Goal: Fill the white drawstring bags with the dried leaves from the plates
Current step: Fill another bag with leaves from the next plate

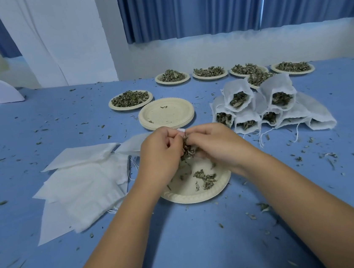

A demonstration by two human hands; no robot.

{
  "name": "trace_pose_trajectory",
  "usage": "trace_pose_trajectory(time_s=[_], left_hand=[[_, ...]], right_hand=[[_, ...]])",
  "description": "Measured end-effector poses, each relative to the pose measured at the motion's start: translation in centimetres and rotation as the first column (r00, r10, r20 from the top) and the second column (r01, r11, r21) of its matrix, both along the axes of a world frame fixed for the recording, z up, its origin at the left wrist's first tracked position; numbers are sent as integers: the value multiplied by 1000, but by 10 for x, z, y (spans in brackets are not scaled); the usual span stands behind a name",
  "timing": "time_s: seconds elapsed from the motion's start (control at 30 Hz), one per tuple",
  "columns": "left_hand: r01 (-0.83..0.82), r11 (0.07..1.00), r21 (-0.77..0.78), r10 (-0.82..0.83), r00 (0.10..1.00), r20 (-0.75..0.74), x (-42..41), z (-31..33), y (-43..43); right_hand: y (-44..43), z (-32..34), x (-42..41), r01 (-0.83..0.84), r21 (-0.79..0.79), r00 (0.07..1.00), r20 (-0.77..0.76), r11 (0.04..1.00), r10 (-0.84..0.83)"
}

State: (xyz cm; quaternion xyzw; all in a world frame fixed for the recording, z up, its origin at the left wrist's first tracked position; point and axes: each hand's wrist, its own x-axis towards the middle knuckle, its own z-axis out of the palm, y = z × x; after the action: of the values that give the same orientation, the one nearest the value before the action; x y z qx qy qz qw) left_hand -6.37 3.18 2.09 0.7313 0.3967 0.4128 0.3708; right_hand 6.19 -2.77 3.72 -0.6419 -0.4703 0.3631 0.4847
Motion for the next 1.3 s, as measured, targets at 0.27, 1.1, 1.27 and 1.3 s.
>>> trace_pose_trajectory(time_s=[0.27, 1.1, 1.27, 1.3], left_hand=[[1, 998, -70, 5, 996, 89, 0, 1, 2], [24, 999, 30, -26, 997, 78, -2, 1, -3], [-47, 999, 20, 44, 994, 103, -2, 1, 1], [-54, 998, 23, 51, 994, 101, -2, 1, 1]], right_hand=[[5, -7, -1, 163, 5, 962, -223, 987, -158], [11, -4, -6, 110, -13, 887, -449, 994, -104], [-1, 11, 0, -11, -104, 806, -589, 994, -53], [-2, 12, 0, -24, -122, 798, -601, 992, -54]])
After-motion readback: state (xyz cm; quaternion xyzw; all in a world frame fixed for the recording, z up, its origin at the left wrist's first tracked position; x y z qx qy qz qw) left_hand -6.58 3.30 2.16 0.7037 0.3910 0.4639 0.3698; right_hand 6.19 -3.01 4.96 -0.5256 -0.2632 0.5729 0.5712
